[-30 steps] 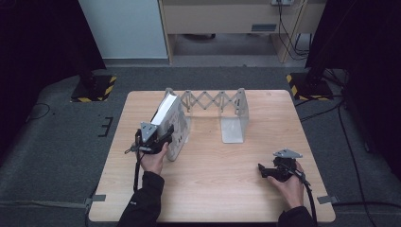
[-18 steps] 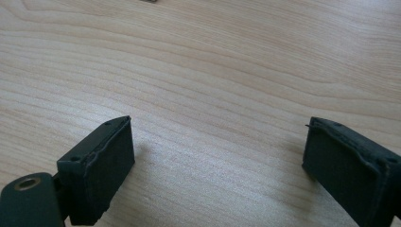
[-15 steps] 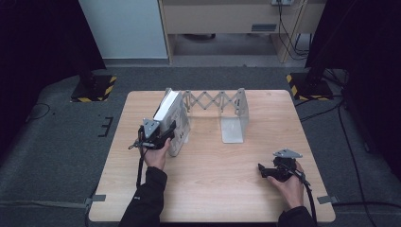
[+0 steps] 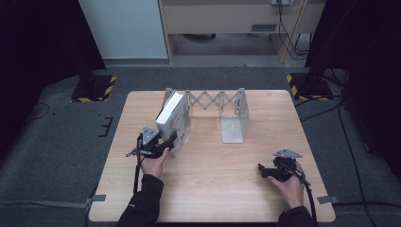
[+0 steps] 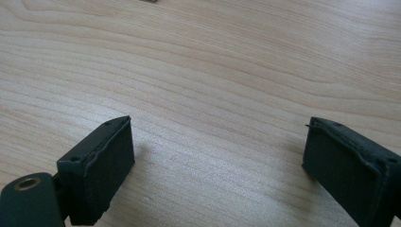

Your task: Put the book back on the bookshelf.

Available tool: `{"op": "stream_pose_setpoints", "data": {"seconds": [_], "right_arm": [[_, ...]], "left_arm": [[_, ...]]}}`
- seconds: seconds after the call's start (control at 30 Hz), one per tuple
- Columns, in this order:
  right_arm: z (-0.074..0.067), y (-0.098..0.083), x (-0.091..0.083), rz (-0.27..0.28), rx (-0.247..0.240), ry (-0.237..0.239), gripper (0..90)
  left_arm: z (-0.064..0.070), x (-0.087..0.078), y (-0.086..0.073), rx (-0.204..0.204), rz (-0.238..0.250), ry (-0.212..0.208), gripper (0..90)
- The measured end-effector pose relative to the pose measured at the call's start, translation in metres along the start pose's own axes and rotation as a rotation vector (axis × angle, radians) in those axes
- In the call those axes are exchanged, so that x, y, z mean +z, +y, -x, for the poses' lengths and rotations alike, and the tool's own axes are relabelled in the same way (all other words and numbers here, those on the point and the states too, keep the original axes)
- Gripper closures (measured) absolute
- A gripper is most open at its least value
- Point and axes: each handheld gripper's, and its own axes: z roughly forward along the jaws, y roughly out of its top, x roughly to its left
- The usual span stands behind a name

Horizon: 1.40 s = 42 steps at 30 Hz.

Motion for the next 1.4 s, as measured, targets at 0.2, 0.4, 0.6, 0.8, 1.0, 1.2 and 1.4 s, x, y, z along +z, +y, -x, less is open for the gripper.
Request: {"op": "stream_pose_setpoints", "data": {"seconds": [0.2,0.4,0.6,0.8,1.0,1.2,1.4], "right_arm": [[0.000,0.000,0.000,0.000,0.000,0.000,9.8],[0.000,0.000,0.000,0.002,0.002,-0.001,9.8],[0.000,0.000,0.000,0.002,0.002,-0.001,9.8],[0.000,0.000,0.000,0.001,0.003,0.000,9.7],[0.000,0.000,0.000,0.002,0.001,-0.001,9.7],[0.000,0.000,0.000,0.002,0.000,-0.001,9.7],[0.000,0.000,0.000,0.002,0.000,-0.001,9.6]], "left_arm": [[0.005,0.001,0.001,0.064,0.000,0.044,51.1],[0.006,0.004,0.003,0.073,0.014,0.075,52.0],[0.008,0.012,0.005,0.080,0.021,0.104,51.8],[0.011,0.023,0.007,0.069,0.032,0.125,51.7],[0.011,0.028,0.007,0.058,0.040,0.129,50.6],[0.008,0.016,0.003,0.050,0.016,0.026,42.0],[0.008,0.004,-0.005,0.088,-0.020,-0.005,45.1]]}}
